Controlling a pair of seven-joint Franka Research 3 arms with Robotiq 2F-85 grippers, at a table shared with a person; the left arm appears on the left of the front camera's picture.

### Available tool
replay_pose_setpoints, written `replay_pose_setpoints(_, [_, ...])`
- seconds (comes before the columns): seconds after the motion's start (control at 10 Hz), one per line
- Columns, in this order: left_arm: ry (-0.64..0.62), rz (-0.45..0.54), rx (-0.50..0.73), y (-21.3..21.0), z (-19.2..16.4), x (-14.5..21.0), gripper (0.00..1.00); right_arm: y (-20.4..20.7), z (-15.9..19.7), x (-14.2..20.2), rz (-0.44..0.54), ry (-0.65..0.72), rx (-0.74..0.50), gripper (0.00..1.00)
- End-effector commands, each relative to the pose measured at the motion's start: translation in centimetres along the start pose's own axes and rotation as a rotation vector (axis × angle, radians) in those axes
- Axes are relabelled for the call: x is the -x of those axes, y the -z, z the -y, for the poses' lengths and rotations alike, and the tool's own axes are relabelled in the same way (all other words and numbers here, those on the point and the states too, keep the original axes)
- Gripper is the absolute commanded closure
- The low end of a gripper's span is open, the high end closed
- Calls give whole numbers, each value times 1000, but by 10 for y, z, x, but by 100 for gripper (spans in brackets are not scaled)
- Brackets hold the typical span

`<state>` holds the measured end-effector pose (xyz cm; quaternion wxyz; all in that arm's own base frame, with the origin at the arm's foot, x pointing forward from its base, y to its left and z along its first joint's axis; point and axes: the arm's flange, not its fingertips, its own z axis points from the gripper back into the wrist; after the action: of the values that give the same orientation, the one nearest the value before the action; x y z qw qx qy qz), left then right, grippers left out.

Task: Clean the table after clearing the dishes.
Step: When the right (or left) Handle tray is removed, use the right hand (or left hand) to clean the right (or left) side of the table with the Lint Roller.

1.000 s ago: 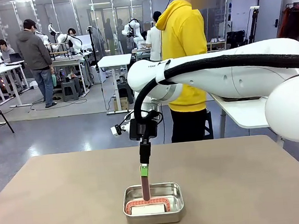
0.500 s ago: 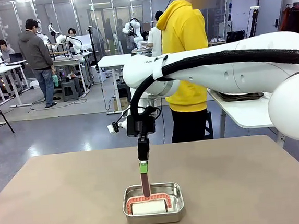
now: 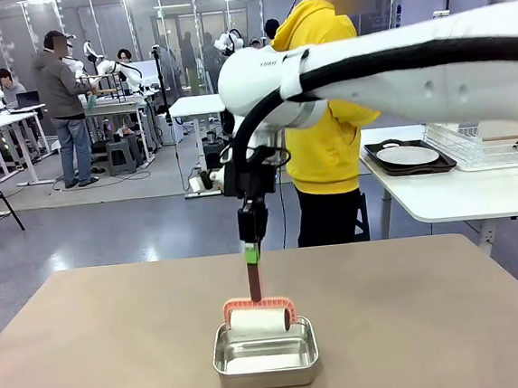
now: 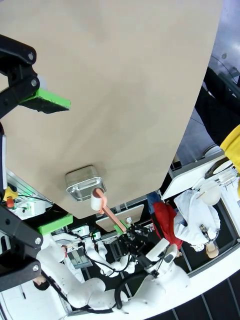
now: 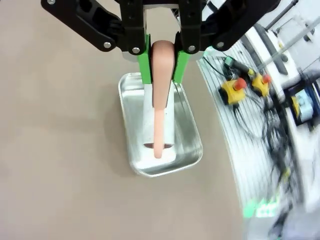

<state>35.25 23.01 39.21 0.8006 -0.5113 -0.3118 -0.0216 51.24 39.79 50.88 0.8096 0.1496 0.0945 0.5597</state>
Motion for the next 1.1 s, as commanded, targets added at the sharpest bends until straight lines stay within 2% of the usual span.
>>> replay_pose_setpoints(0.0, [3, 11, -7, -1, 1, 1, 0, 10, -31, 56, 50, 267, 107, 100])
replay_pose_setpoints(0.2, [3, 11, -7, -1, 1, 1, 0, 8, -34, 121, 177, 551, 170, 100])
replay_pose_setpoints(0.4, [3, 11, -7, -1, 1, 1, 0, 6, -35, 170, 318, 715, 192, 100])
replay_pose_setpoints(0.6, [3, 11, -7, -1, 1, 1, 0, 1, -36, 200, 382, 867, 256, 100])
replay_pose_setpoints(0.7, [3, 11, -7, -1, 1, 1, 0, 0, -31, 201, 414, 847, 273, 100])
replay_pose_setpoints(0.8, [3, 11, -7, -1, 1, 1, 0, -6, -21, 200, 346, 792, 201, 100])
replay_pose_setpoints(1.0, [3, 11, -7, -1, 1, 1, 0, -6, -21, 200, 346, 792, 201, 100])
